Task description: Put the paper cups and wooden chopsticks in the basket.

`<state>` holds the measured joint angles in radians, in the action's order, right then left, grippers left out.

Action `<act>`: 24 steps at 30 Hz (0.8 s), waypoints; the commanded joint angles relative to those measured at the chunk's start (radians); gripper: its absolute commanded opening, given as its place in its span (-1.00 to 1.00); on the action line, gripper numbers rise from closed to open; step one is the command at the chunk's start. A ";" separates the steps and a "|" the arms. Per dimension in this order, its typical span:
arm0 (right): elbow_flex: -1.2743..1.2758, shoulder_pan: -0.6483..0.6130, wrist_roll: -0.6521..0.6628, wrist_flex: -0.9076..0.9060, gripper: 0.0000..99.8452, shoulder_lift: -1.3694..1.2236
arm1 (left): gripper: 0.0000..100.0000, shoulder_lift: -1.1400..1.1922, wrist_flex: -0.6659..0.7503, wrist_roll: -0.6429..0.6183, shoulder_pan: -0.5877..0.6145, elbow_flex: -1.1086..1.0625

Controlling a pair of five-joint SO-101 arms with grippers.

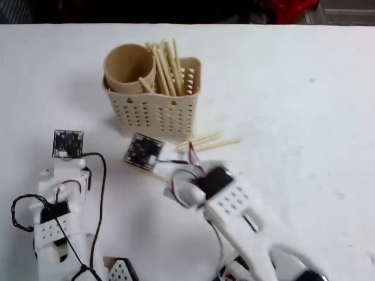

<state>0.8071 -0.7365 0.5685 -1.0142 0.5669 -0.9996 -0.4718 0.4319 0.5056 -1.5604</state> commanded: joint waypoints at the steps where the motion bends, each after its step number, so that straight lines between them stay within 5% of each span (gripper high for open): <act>1: -0.009 -0.012 0.014 0.131 -0.78 -0.185 | -0.59 -0.016 0.020 0.009 -0.012 0.003; 16: -0.017 -0.005 0.041 0.255 -0.66 -0.498 | -0.59 -0.016 0.020 0.009 -0.012 0.003; 21: -0.017 -0.005 0.038 0.248 -0.96 -0.503 | -0.59 -0.016 0.020 0.009 -0.012 0.003; 24: -0.014 -0.005 0.038 0.246 -0.94 -0.503 | -0.59 -0.016 0.020 0.009 -0.012 0.003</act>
<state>0.8009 -0.7365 0.6022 -0.7580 0.0698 -0.9996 -0.4718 0.4319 0.5056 -1.5604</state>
